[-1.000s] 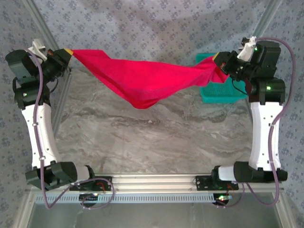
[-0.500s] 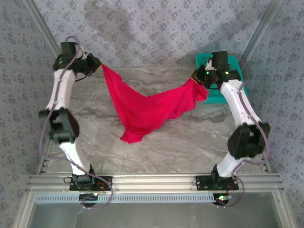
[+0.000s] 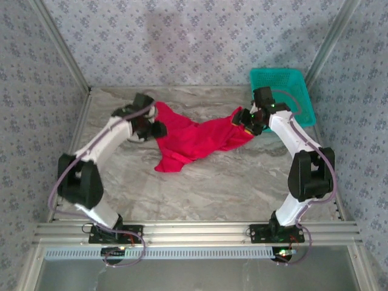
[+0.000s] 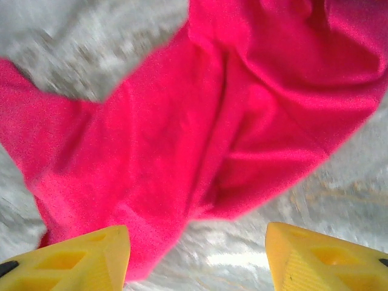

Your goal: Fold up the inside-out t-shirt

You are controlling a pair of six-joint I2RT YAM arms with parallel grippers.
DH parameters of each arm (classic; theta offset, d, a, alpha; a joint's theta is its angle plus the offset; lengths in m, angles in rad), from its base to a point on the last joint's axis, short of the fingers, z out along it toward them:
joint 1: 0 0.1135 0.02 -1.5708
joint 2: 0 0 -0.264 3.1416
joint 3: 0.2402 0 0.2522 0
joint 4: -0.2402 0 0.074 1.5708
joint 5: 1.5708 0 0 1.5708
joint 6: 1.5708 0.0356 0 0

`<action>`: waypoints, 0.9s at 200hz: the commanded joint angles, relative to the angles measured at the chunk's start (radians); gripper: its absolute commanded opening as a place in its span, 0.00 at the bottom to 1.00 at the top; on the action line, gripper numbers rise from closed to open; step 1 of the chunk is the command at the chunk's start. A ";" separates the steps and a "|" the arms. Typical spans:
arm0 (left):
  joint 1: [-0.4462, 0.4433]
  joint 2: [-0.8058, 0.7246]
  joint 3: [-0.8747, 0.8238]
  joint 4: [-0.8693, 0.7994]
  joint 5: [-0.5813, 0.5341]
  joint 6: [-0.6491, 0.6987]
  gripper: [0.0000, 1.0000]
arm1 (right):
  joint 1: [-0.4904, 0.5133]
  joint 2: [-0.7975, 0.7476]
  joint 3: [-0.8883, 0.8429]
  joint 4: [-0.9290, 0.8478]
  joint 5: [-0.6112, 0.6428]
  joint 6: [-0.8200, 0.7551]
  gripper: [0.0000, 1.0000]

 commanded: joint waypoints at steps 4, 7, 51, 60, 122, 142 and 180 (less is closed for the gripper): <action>-0.118 -0.091 -0.195 0.230 -0.047 -0.218 0.42 | 0.002 -0.019 -0.089 0.015 0.005 -0.031 0.63; -0.133 -0.096 -0.213 0.248 -0.057 -0.245 0.43 | 0.003 -0.018 -0.096 0.019 0.004 -0.030 0.63; -0.212 -0.062 -0.324 0.370 -0.205 -0.572 0.51 | 0.041 0.009 -0.121 0.060 -0.026 -0.004 0.62; -0.218 -0.048 -0.319 0.380 -0.229 -0.599 0.52 | 0.049 0.018 -0.119 0.058 -0.021 -0.005 0.63; -0.243 0.110 -0.209 0.411 -0.246 -0.616 0.53 | 0.073 0.087 -0.122 0.101 -0.026 0.003 0.63; -0.243 0.166 -0.173 0.397 -0.247 -0.597 0.48 | 0.083 0.131 -0.101 0.129 -0.043 0.022 0.63; -0.243 0.181 -0.124 0.345 -0.270 -0.549 0.19 | 0.120 0.249 -0.050 0.205 -0.099 0.103 0.58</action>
